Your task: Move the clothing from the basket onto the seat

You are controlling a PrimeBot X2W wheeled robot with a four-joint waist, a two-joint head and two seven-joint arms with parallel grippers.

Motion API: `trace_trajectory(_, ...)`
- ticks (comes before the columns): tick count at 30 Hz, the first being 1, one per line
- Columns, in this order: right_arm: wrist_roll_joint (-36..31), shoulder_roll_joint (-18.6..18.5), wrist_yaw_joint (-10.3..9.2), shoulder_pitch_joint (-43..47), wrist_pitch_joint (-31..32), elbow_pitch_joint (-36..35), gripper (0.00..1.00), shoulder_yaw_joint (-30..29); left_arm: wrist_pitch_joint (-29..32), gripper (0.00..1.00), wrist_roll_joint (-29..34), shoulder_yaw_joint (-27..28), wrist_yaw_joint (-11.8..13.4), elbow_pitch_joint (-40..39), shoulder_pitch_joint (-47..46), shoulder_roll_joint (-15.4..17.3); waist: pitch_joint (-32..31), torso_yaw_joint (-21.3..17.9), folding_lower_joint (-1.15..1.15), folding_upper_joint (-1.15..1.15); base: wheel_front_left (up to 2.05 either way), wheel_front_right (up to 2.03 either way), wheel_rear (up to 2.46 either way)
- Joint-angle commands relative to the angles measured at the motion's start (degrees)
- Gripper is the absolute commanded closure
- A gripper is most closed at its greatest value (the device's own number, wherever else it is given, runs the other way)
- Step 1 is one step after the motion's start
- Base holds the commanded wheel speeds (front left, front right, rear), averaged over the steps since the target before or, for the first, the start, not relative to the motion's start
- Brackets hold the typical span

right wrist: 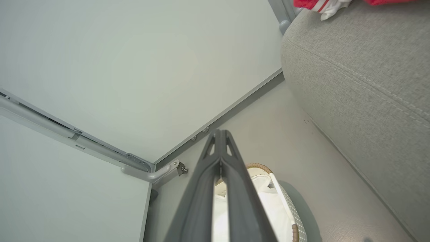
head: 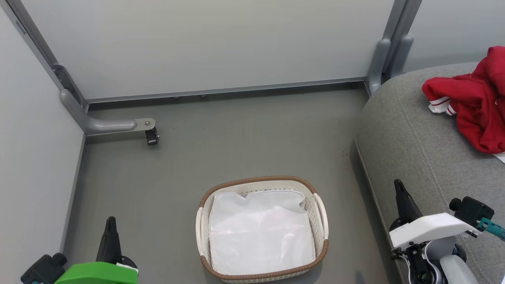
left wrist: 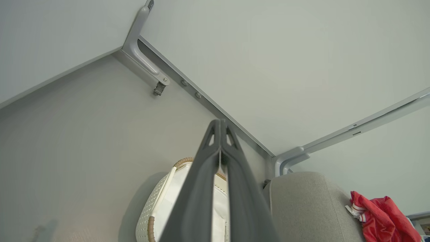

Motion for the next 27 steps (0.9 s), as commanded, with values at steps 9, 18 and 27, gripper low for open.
trace_trajectory(9,8.5,-0.4,-0.03,0.2,2.2,-1.4,1.00,-1.4,2.1,1.00,-7.6,1.0,-0.5,-0.4,-2.9,0.2,-0.3,-0.2,0.00,0.00,0.00,0.00,0.00)
trace_trajectory(18,14.5,-0.4,-0.03,0.4,3.8,-1.9,1.00,-2.2,3.7,1.00,-13.0,1.6,-0.6,-0.1,-3.8,0.2,-0.5,-0.4,0.00,0.00,0.00,0.00,0.00)
trace_trajectory(27,20.0,-0.5,-0.04,0.6,5.3,-2.2,1.00,-2.9,5.2,1.00,-17.8,2.1,-0.8,0.1,-4.8,0.2,-0.7,-0.6,0.00,0.00,0.00,0.00,0.00)
